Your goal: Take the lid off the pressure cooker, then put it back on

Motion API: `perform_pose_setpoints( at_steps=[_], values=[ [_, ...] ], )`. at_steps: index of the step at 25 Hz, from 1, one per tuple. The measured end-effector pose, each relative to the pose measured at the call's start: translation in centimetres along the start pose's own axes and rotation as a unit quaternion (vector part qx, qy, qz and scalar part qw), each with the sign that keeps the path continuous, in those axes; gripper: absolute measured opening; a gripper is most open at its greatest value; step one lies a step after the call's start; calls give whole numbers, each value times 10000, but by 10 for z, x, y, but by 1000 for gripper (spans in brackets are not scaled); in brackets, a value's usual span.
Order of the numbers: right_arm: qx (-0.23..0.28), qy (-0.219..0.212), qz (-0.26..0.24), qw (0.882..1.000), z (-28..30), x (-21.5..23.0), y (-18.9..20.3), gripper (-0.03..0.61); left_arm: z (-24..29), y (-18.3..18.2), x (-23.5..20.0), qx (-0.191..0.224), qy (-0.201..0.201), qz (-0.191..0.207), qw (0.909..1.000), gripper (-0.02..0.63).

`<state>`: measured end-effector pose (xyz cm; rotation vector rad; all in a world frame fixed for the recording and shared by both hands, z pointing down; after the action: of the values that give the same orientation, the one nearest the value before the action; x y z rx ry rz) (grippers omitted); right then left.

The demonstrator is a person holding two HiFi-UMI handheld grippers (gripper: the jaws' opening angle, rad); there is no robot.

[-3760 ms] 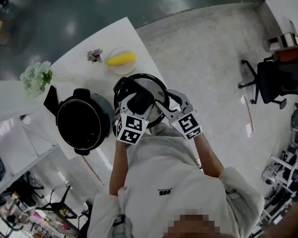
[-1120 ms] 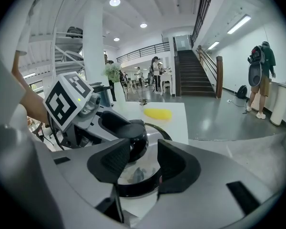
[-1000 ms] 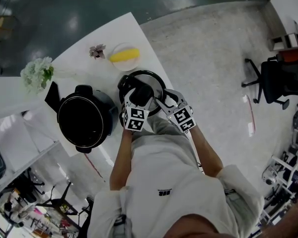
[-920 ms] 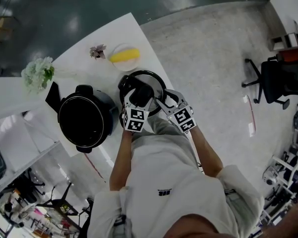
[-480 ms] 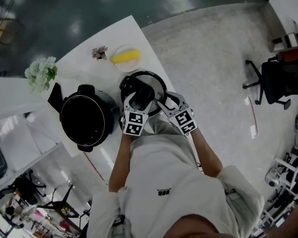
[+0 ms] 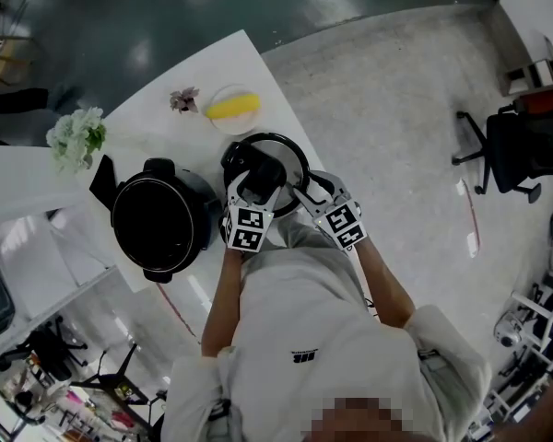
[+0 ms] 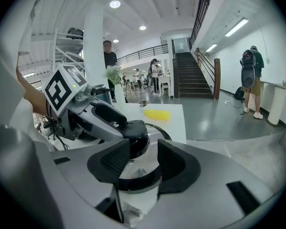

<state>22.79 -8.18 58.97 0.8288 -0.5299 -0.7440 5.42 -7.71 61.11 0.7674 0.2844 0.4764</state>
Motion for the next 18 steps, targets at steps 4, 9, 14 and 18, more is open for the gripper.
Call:
perform_pose_setpoints(
  at_steps=[4, 9, 14, 18],
  values=[
    [-48, -28, 9, 10000, 5, 1, 1, 184, 9, 1, -2, -150, 38, 24, 9999, 324],
    [-95, -71, 26, 9999, 11, 4, 1, 184, 22, 2, -4, -351, 73, 45, 9993, 325],
    [-124, -88, 52, 9999, 14, 6, 0, 183, 33, 5, -4, -519, 102, 65, 9986, 324],
    [-124, -80, 87, 9999, 14, 9, -1, 183, 38, 6, -4, -617, 122, 58, 9980, 321]
  ],
)
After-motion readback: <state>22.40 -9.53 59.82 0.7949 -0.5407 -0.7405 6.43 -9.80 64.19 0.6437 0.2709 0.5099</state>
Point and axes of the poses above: the fingertips, and each gripper's own axes: z forward along the fingers, x to its right, y out of its underside, the point moved 9 cm from there along -z, backward along the fingers, and after that the axes turned 1 degree about -y, right-handed, at the moved point
